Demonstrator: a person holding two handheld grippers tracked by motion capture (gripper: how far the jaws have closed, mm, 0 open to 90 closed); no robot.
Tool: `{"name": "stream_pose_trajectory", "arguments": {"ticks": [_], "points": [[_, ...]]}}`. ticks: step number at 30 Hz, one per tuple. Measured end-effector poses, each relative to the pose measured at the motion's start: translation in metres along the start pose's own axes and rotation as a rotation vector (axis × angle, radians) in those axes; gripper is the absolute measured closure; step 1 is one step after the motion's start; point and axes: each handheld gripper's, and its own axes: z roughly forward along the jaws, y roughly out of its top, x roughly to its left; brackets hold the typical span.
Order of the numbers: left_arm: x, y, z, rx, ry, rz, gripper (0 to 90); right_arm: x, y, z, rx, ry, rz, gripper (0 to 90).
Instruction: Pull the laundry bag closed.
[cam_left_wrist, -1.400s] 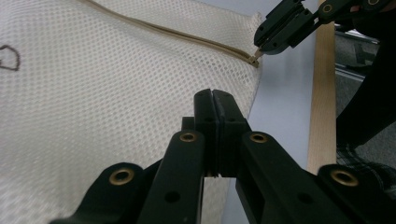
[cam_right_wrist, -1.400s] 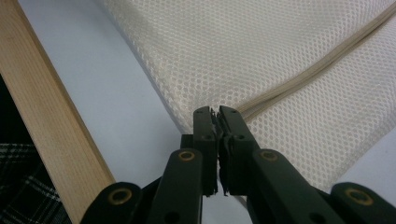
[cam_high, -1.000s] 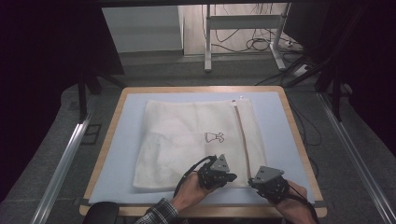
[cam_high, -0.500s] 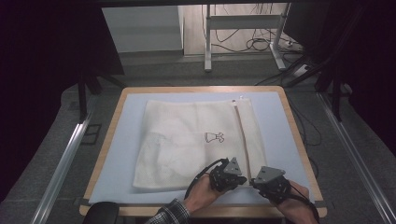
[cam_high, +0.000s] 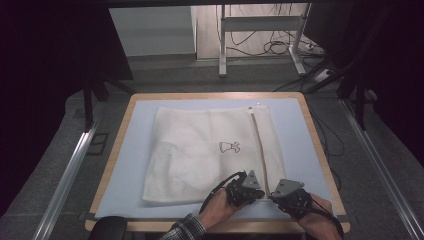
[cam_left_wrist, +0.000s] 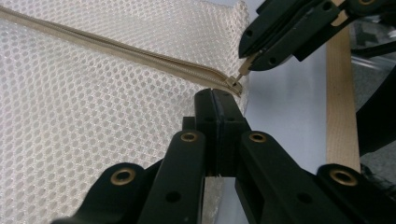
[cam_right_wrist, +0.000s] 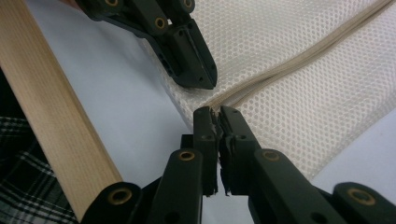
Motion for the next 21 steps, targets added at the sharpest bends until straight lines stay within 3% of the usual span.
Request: {"name": "stream_pose_trajectory", "arguments": {"ticks": [3, 8, 10, 14, 20, 21], "points": [[-0.003, 0.0, 0.0, 0.004, 0.017, 0.024, 90.0, 0.001, 0.002, 0.002, 0.01, -0.022, -0.035, 84.4], [-0.003, 0.0, 0.0, 0.004, 0.019, 0.028, 90.0, 0.001, 0.006, 0.004, 0.019, -0.053, -0.064, 85.1], [-0.003, 0.0, 0.0, 0.003, 0.019, 0.031, 90.0, 0.0, 0.006, 0.005, 0.028, -0.106, -0.073, 85.6], [-0.003, 0.0, 0.0, 0.003, 0.019, 0.031, 90.0, -0.004, 0.006, 0.007, 0.021, -0.086, -0.056, 85.7], [-0.003, -0.001, 0.0, 0.003, 0.015, 0.026, 90.0, -0.009, 0.007, 0.011, 0.016, -0.105, -0.048, 85.8], [-0.001, 0.0, -0.001, 0.019, 0.016, 0.048, 90.0, -0.01, 0.007, 0.012, 0.016, -0.108, -0.045, 85.8]]}}
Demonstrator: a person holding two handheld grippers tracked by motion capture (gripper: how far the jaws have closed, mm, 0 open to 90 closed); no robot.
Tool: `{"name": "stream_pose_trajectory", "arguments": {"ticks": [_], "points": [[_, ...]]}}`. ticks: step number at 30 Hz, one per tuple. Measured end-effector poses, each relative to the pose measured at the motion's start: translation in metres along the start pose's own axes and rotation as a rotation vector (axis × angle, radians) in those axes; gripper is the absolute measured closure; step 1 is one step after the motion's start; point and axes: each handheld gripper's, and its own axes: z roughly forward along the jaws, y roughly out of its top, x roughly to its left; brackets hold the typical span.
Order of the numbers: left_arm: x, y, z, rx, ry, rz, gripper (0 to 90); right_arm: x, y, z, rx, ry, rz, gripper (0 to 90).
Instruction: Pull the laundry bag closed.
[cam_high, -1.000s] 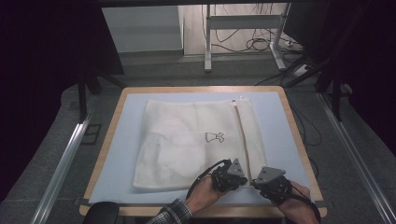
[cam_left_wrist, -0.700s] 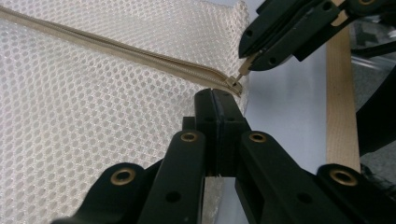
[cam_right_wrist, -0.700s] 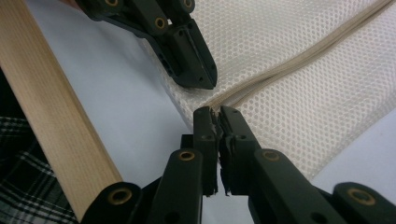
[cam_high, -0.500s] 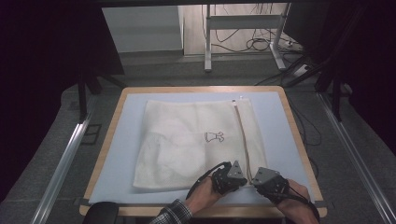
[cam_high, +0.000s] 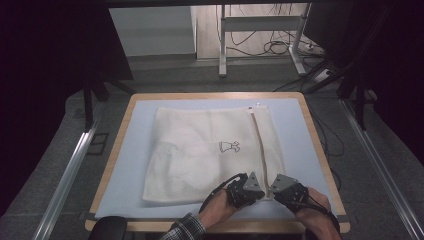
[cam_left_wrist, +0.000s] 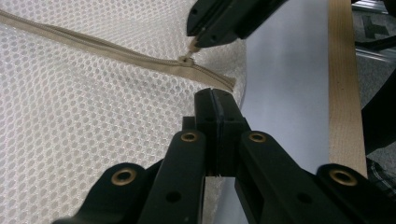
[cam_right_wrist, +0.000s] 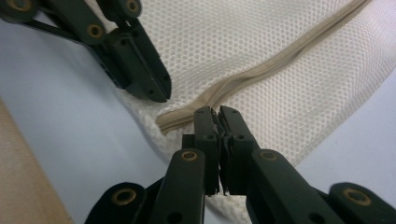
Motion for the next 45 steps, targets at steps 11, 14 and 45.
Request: {"name": "stream_pose_trajectory", "arguments": {"ticks": [11, 14, 45], "points": [[-0.002, 0.0, 0.001, -0.012, 0.01, -0.003, 90.0, -0.014, 0.001, 0.01, -0.016, -0.009, 0.037, 85.6], [-0.002, 0.0, 0.001, -0.014, 0.008, -0.006, 90.0, -0.017, 0.002, 0.013, -0.014, -0.009, 0.043, 85.6], [-0.001, -0.001, 0.001, -0.015, 0.002, -0.014, 90.0, -0.045, 0.011, 0.036, 0.002, -0.058, 0.038, 85.5]]}}
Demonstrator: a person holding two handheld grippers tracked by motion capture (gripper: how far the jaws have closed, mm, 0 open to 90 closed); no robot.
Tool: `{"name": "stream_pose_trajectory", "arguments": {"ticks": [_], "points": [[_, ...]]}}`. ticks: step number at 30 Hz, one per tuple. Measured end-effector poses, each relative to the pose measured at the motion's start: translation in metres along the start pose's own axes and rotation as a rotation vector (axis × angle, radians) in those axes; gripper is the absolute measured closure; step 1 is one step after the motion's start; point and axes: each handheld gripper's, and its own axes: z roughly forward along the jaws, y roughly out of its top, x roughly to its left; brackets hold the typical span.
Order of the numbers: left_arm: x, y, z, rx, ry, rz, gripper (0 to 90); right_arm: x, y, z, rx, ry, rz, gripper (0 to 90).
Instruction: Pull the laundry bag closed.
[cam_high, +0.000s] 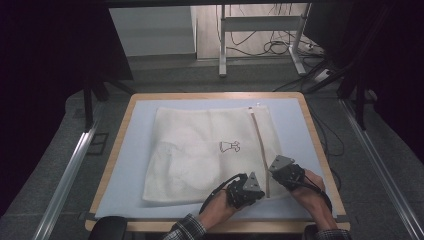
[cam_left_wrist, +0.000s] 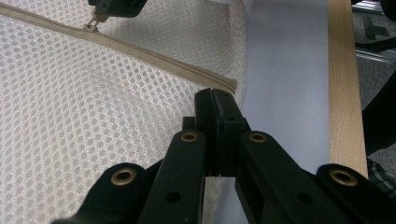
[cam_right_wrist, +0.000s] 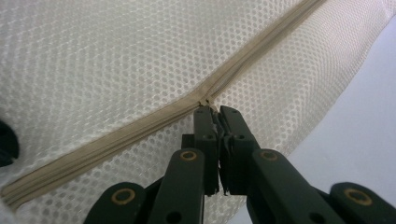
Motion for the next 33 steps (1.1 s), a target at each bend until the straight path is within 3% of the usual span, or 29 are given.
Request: {"name": "stream_pose_trajectory", "arguments": {"ticks": [33], "points": [[-0.002, 0.0, 0.001, -0.013, 0.006, -0.007, 90.0, -0.017, 0.013, 0.023, 0.015, -0.038, -0.018, 85.1]]}}
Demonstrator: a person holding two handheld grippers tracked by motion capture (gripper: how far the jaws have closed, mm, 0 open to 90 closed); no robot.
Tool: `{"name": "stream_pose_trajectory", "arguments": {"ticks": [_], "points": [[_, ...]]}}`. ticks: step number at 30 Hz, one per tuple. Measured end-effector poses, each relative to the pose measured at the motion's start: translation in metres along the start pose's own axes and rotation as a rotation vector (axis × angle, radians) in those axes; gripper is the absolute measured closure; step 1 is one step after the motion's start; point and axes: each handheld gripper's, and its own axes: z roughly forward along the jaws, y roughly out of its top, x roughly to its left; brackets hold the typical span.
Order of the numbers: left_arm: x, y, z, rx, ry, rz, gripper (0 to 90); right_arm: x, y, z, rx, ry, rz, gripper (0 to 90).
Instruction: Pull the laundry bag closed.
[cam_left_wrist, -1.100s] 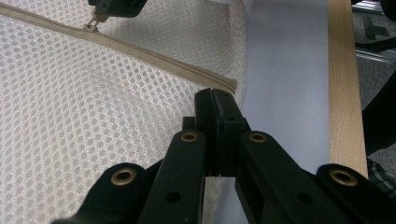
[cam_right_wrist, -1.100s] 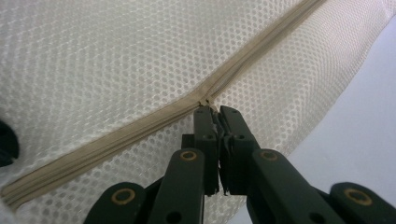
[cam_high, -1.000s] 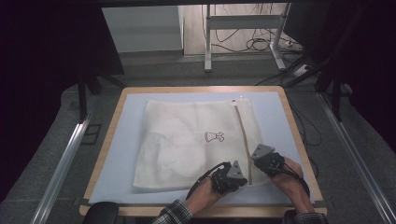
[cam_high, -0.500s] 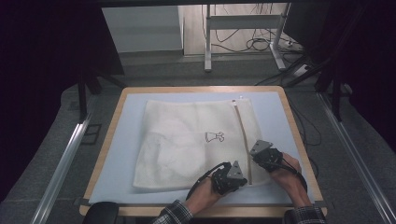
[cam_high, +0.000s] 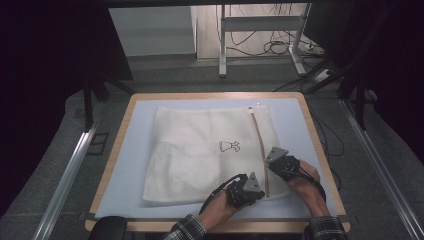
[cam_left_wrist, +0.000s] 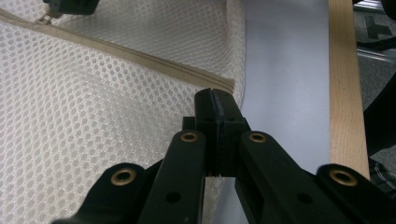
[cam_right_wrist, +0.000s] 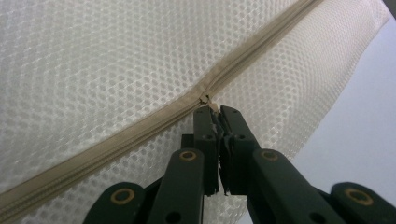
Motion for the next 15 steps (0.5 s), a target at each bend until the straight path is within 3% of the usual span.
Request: {"name": "stream_pose_trajectory", "arguments": {"ticks": [15], "points": [[-0.0003, 0.0, -0.0004, 0.007, 0.003, 0.012, 90.0, -0.0072, 0.0096, 0.0088, 0.006, -0.038, 0.004, 85.4]]}}
